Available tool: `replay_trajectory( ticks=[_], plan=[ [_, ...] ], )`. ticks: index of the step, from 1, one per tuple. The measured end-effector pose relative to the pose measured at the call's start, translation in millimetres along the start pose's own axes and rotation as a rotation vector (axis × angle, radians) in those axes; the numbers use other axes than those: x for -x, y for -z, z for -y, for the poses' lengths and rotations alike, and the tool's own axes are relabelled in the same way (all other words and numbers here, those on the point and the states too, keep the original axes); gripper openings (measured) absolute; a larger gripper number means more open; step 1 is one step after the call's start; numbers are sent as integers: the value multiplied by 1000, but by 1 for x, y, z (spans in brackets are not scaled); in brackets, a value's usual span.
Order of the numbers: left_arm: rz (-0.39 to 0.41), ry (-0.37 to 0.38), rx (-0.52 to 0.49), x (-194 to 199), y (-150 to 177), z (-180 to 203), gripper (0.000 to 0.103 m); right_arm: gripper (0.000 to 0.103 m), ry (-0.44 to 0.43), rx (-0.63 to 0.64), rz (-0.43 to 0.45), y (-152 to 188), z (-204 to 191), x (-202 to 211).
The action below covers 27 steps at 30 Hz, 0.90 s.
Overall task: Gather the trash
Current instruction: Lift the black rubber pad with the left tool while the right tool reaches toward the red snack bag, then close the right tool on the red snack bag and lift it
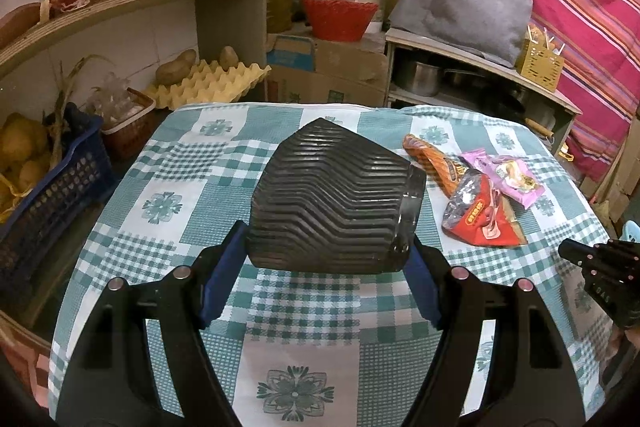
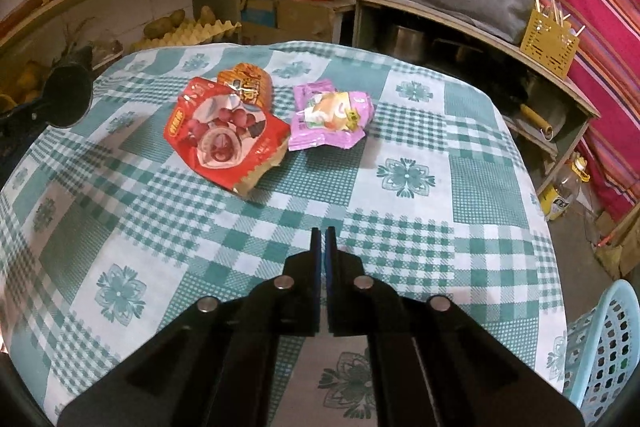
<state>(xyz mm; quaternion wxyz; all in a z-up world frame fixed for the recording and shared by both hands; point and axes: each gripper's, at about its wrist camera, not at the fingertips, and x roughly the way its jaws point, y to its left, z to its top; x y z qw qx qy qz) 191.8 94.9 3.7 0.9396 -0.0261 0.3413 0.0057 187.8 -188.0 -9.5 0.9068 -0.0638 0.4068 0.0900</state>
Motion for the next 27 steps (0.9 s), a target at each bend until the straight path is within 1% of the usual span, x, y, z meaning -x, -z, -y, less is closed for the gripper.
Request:
replay_trajectory(
  ticks=[12, 21, 22, 23, 24, 25, 26, 27],
  plan=[
    [-4, -8, -3, -1, 3, -1, 72, 2, 0, 1, -34, 5, 4, -4],
    [-7, -9, -11, 0, 5, 3, 72, 4, 22, -34, -46, 5, 14, -7],
    [-7, -8, -9, -1, 4, 3, 72, 6, 25, -38, -48, 4, 14, -8],
    [-7, -8, -6, -1, 4, 3, 72, 19, 30, -43, -48, 4, 15, -9],
    [-7, -6, -4, -1, 4, 3, 72, 43, 34, -51, -41, 3, 17, -8],
    [-7, -4, -2, -1, 3, 3, 72, 52, 37, -61, -28, 2, 18, -7],
    [-6, -4, -1, -1, 3, 3, 72, 55, 36, -69, -21, 1, 18, -7],
    [-6, -4, -1, -1, 2, 4, 72, 55, 23, -84, -20, -2, 19, -7]
  ],
)
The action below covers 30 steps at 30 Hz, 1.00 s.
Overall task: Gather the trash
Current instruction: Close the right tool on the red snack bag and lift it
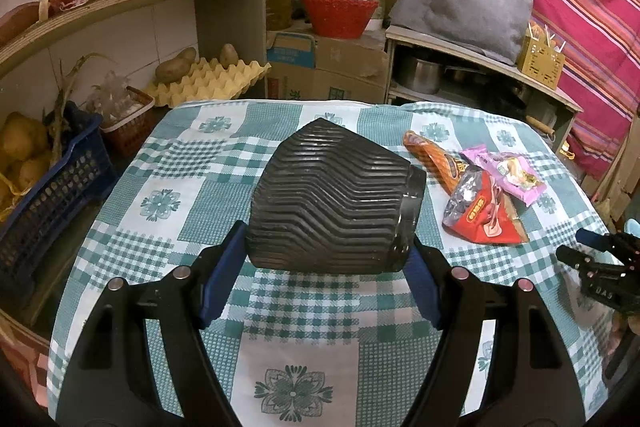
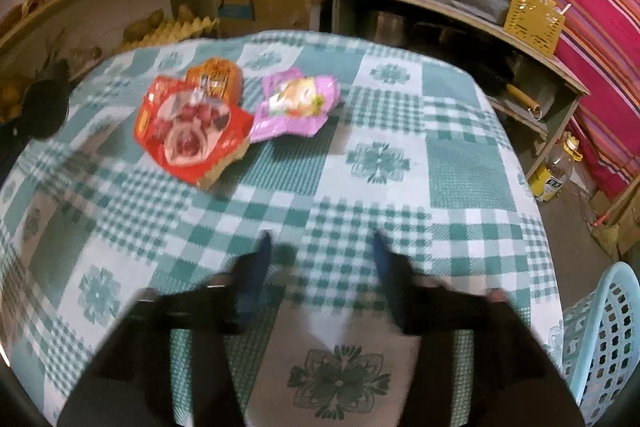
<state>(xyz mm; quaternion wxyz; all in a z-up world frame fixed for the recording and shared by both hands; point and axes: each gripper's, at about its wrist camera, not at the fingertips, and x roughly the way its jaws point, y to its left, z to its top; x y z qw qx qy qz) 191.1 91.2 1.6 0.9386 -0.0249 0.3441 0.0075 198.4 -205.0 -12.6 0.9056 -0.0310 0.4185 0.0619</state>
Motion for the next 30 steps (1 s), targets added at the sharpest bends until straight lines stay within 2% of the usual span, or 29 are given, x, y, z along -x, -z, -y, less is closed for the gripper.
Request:
replay_trajectory(
  ticks=[5, 10, 18, 21, 24, 26, 28, 30],
  plan=[
    [2, -4, 2, 0, -1, -1, 72, 55, -83, -63, -19, -17, -11, -11],
    [7, -13, 7, 2, -2, -6, 72, 55, -111, -90, -36, -34, -35, -27],
    [6, -6, 16, 4, -3, -11, 72, 56, -63, -107, -102, -42, -58, -57],
    [9, 4, 24, 5, -4, -13, 72, 56, -26, -75, -87, -40, -65, -57],
    [12, 12, 31, 6, -5, -14, 72, 50, -18, -50, -77, -39, -70, -55],
    [13, 13, 29, 6, -6, -13, 72, 38, -34, -35, -75, -40, -73, -53],
    [14, 13, 29, 6, -6, -13, 72, 36, -22, -24, -74, -40, -77, -53],
    [14, 13, 30, 6, -6, -13, 72, 21, -15, -28, -63, -40, -76, -52]
  ],
)
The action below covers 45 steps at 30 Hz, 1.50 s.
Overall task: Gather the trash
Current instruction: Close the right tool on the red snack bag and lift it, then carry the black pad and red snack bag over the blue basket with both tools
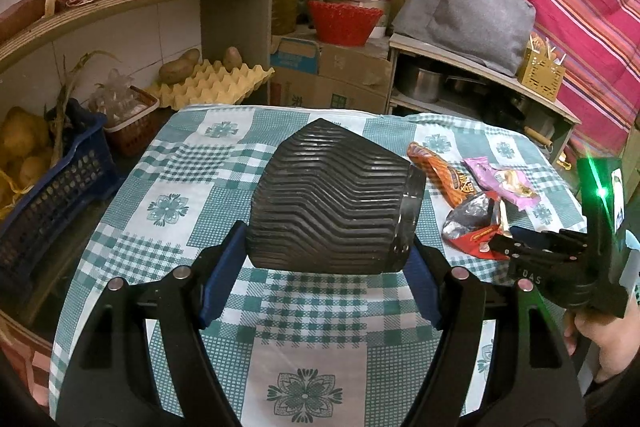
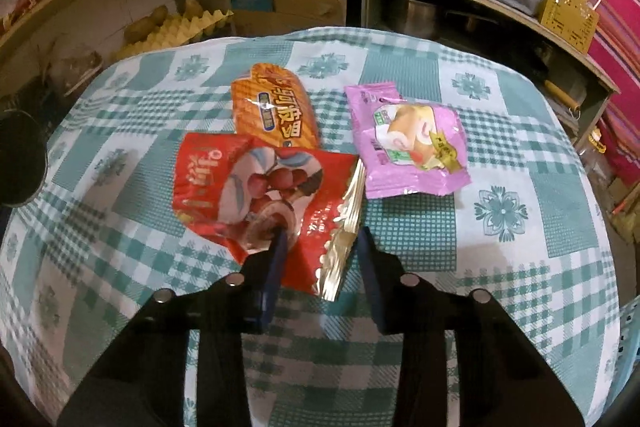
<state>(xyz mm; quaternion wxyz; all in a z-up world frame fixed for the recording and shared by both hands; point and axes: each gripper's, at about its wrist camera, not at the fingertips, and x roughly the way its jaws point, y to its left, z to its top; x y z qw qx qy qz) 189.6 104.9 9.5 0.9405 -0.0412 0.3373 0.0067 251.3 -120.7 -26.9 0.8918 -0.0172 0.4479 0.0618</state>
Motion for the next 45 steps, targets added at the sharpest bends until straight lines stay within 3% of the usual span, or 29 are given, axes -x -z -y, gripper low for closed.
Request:
replay_trajectory(
  ticks=[2, 14, 24, 39, 45],
  plan=[
    [1, -1, 0, 0, 0, 0, 72, 8, 6, -2, 9, 0, 2, 1],
    [15, 8, 3, 3, -4, 6, 72, 3, 8, -15, 125, 10, 29, 48],
    [19, 47, -43, 9, -2, 40, 72, 1, 20, -135, 209, 42, 106, 108],
    [42, 159, -163, 18, 18, 163, 72, 1, -10, -320, 300, 95, 210, 157],
    [55, 224, -213, 21, 25, 220, 72, 1, 30, -377, 349, 111, 253, 181]
  ],
)
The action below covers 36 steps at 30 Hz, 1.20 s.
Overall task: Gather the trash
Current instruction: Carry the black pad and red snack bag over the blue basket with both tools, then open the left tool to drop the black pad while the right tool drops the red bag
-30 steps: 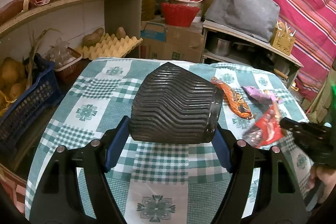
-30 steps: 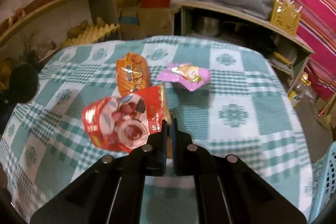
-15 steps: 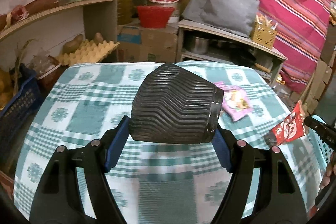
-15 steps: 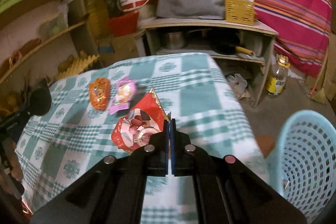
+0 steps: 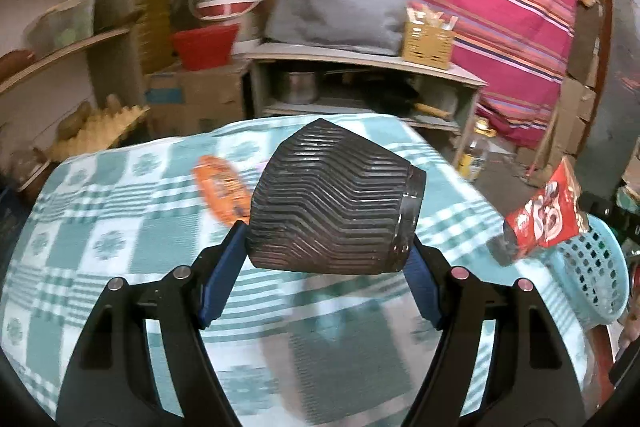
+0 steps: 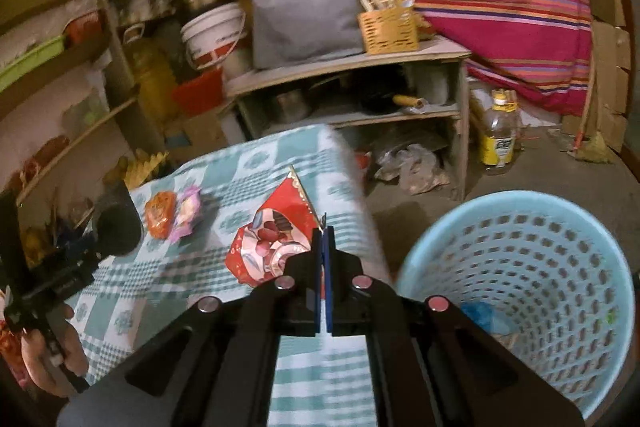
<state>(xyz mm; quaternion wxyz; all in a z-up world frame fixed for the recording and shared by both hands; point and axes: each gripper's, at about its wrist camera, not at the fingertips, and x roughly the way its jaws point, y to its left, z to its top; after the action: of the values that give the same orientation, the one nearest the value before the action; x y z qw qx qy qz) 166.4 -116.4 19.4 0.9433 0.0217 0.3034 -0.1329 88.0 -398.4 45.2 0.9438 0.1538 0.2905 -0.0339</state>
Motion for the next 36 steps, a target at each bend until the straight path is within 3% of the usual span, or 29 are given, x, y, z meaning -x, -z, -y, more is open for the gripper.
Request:
replay_trajectory(
  ticks=[11, 19, 25, 31, 36],
  plan=[
    [1, 137, -86, -11, 4, 95, 72, 1, 162, -98, 50, -1, 98, 44],
    [-16, 226, -166, -25, 18, 176, 72, 1, 234, -131, 33, 8, 148, 58],
    [-30, 287, -200, -32, 24, 227, 72, 1, 244, -154, 19, 11, 166, 58],
    [-39, 320, -230, -31, 29, 253, 73, 1, 254, -159, 22, 13, 173, 61],
    [-35, 312, -243, -28, 32, 258, 82, 1, 262, -172, 22, 14, 179, 64]
  ],
)
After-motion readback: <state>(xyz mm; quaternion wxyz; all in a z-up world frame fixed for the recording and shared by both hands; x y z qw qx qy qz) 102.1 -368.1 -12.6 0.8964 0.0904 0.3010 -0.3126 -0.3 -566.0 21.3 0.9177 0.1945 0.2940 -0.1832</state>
